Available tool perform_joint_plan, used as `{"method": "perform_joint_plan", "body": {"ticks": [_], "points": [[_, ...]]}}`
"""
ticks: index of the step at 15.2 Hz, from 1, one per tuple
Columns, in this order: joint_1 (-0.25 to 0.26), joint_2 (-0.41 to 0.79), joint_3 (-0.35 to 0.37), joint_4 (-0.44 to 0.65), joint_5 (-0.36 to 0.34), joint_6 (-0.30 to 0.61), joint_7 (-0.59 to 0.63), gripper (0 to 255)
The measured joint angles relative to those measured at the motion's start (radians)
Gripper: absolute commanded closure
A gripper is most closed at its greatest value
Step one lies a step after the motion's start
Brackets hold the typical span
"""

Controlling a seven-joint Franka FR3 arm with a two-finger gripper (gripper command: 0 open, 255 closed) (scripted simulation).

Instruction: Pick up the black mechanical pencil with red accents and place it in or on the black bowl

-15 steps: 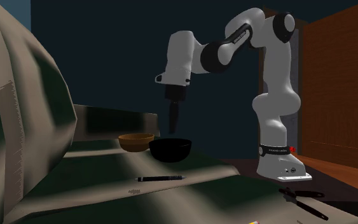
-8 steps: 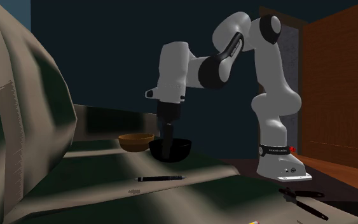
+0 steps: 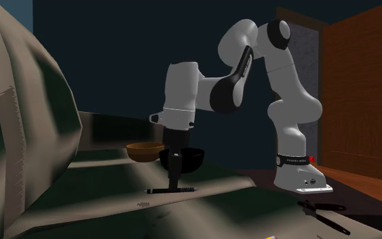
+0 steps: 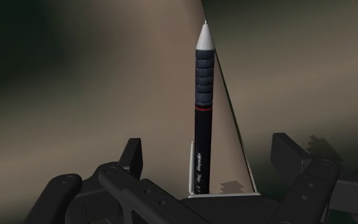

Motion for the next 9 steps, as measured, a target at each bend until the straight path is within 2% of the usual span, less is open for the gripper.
{"method": "perform_joint_plan", "body": {"ticks": [9], "points": [[0.003, 0.023, -0.009, -0.004, -0.018, 0.026, 0.012, 0]]}}
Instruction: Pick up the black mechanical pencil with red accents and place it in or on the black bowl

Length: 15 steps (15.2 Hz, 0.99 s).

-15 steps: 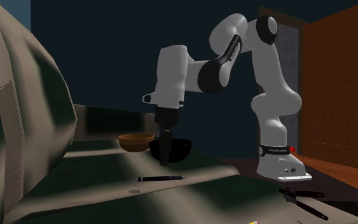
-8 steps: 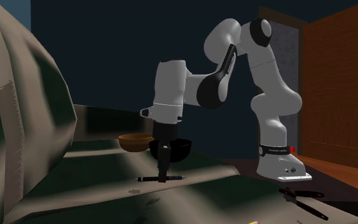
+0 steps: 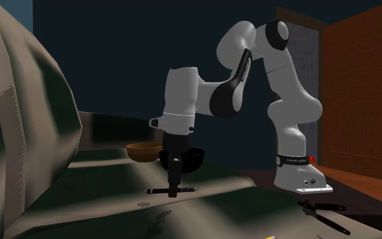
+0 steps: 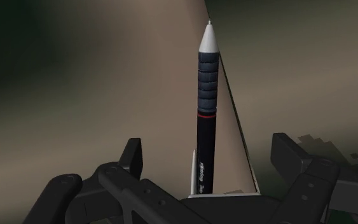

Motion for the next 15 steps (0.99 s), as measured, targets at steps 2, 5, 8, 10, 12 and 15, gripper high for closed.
{"method": "perform_joint_plan", "body": {"ticks": [2, 5, 8, 10, 12, 15], "points": [[0.0, 0.0, 0.0, 0.0, 0.0, 0.0, 0.0, 255], [0.002, -0.002, 0.003, 0.002, 0.001, 0.002, 0.0, 255], [0.002, -0.002, 0.003, 0.001, 0.0, 0.002, 0.001, 255], [0.003, -0.002, 0.002, 0.002, -0.001, 0.002, 0.002, 255], [0.0, -0.007, 0.003, 0.001, 0.004, -0.004, -0.003, 255], [-0.008, -0.03, 0.011, 0.004, 0.023, -0.03, -0.02, 255]]}}
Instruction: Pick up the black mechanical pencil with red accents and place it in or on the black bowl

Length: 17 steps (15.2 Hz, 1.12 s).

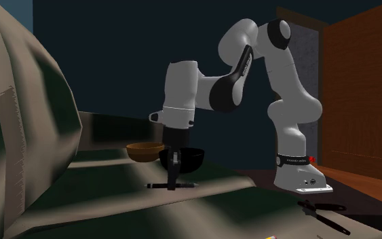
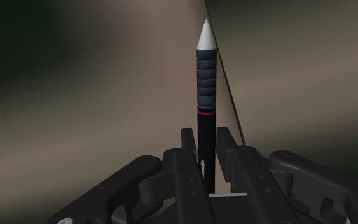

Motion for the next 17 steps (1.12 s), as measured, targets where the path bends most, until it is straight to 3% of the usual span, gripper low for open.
{"method": "perform_joint_plan", "body": {"ticks": [17], "points": [[-0.025, -0.149, 0.039, 0.052, 0.112, -0.183, -0.091, 255]]}}
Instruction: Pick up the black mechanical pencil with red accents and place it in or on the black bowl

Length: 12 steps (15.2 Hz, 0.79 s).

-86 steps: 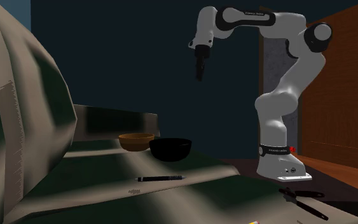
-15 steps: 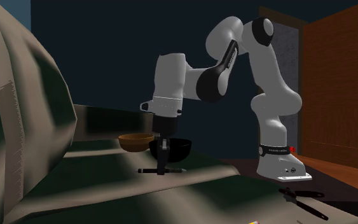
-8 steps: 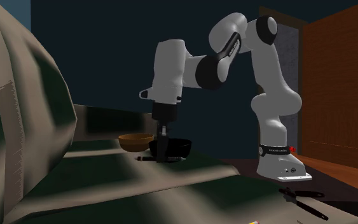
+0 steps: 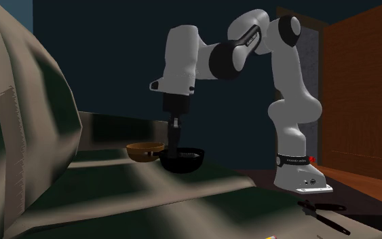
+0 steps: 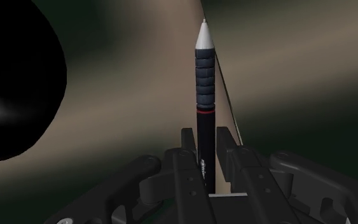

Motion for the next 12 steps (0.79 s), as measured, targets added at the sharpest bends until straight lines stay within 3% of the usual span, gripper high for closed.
{"method": "perform_joint_plan", "body": {"ticks": [8, 12], "points": [[-0.005, -0.048, 0.006, 0.051, 0.036, -0.092, -0.034, 255], [-0.048, -0.129, -0.02, -0.039, 0.075, -0.067, -0.118, 255]]}}
